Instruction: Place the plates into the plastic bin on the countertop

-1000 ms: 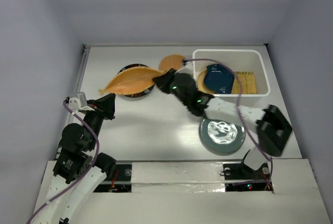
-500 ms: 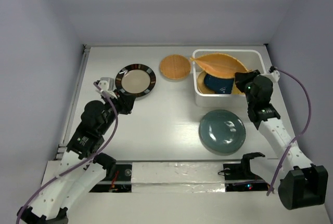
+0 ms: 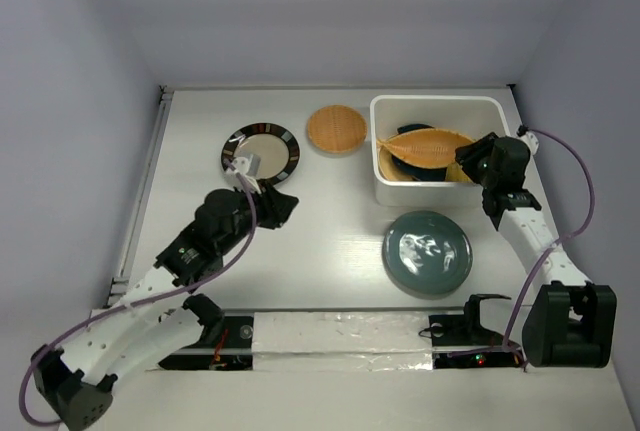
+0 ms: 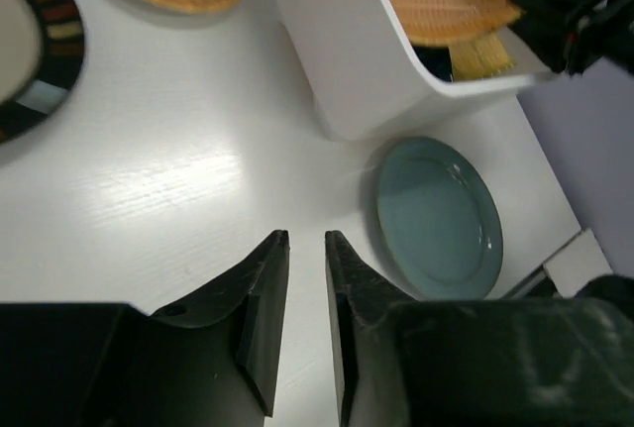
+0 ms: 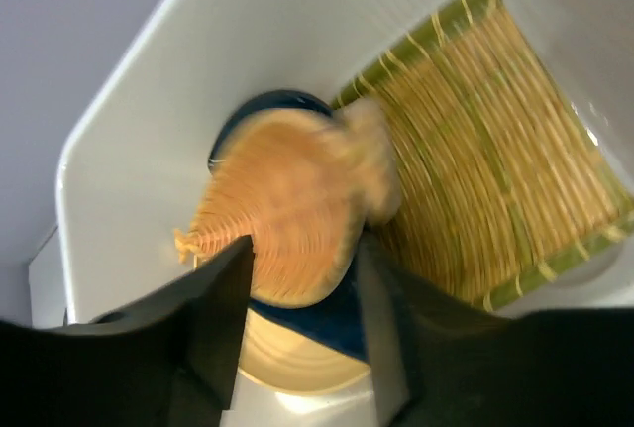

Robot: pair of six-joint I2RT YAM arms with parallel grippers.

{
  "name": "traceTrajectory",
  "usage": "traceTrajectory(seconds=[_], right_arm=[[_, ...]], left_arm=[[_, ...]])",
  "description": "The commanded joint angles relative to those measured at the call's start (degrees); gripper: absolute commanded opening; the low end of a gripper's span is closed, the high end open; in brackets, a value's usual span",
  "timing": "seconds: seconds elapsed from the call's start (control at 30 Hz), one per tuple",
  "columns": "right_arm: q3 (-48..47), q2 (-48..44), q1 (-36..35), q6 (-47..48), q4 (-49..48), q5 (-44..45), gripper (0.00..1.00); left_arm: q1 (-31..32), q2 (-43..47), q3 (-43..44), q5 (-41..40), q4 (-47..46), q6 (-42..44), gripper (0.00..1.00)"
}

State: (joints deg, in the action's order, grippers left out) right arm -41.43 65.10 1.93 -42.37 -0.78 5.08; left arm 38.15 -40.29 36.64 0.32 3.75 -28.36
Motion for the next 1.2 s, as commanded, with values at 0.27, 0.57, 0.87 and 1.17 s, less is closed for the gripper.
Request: traceTrajectory(seconds=[0.27, 0.57, 0.87, 1.17], right_arm=[[-4.1, -14.62, 0.53, 4.4, 7.45, 10.82, 0.93], [1.7, -28.88, 0.53, 4.93, 6.14, 0.03, 0.0], [7.76, -36.62, 0.53, 5.19, 3.24, -13.51, 0.16], [12.25, -36.98, 0.53, 6.16, -0.8, -20.46, 0.19]], left_arm=[[19.32, -21.83, -0.27, -9.9, -18.85, -7.59, 0.48], [22.23, -42.66, 7.83, -6.12, -25.45, -7.67, 0.5], [22.76, -55.15, 12.57, 1.33, -31.25, -8.2, 0.5], [22.76, -65.26, 15.65, 4.35, -37.93, -9.7, 0.43]])
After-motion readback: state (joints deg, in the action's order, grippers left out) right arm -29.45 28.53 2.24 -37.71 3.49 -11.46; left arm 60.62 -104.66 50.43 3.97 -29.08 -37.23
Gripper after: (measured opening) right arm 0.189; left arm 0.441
